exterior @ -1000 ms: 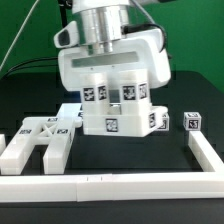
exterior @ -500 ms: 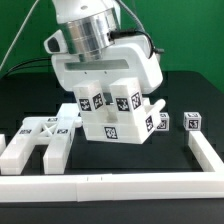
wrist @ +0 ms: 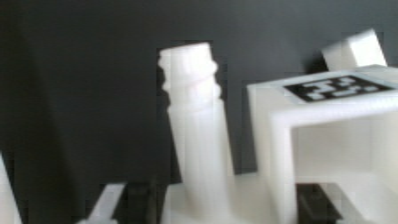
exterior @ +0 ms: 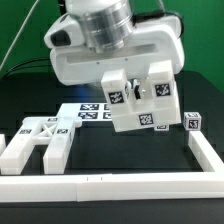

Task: Assemble chair

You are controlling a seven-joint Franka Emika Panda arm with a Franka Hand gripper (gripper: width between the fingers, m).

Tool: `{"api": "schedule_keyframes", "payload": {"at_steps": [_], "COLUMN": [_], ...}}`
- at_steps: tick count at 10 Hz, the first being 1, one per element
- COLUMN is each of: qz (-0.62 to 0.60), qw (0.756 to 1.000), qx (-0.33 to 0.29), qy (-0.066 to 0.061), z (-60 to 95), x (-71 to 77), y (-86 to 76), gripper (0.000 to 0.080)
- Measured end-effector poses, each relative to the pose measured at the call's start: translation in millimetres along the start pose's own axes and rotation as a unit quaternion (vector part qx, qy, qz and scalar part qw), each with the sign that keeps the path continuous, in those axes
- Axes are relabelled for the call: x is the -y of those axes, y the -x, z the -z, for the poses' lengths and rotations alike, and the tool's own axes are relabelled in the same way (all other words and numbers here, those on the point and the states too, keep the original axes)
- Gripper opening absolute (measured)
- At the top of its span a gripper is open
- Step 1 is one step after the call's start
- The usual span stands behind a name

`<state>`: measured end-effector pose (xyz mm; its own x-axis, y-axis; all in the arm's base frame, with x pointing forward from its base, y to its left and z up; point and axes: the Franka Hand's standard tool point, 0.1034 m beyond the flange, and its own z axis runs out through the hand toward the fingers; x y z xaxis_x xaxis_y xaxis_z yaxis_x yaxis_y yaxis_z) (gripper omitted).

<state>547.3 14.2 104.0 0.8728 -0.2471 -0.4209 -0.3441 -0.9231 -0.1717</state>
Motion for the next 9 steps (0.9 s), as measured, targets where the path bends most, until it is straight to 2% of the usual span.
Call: {"api": "schedule_keyframes", "payload": {"at_steps": [1,2,3,4,5,6,7,8,9], "qz": [-0.001,-0.004,0.032,0.044,0.065,0.079,0.067,0.067,0.068], "qw": [1.0,0.997,0.987,0.979,0.963,0.96,0.949,0.951,0.952], "qx": [0.02,0.079,0.155,0.192,0.244,0.247,0.288,0.281,0.278], "qy": [0.0,-0.001,0.027,0.058,0.097,0.107,0.106,0.107,0.107], "z": [-0.8,-5.6,-10.3,-11.5,-12.3,-20.9,-22.1,-26.1,-25.1], "x": [-0.4,-5.6,-21.1,-26.5,-34.9,-32.4,-36.9,-38.7,-38.1], "y": [-1.8,4.7,13.0,10.6,15.7,8.8,20.0,11.4,11.0], "gripper": [0.0325,0.0325,0.0325,0.0325,0.0325,0.0325,0.0325,0.0325,0.0325]}}
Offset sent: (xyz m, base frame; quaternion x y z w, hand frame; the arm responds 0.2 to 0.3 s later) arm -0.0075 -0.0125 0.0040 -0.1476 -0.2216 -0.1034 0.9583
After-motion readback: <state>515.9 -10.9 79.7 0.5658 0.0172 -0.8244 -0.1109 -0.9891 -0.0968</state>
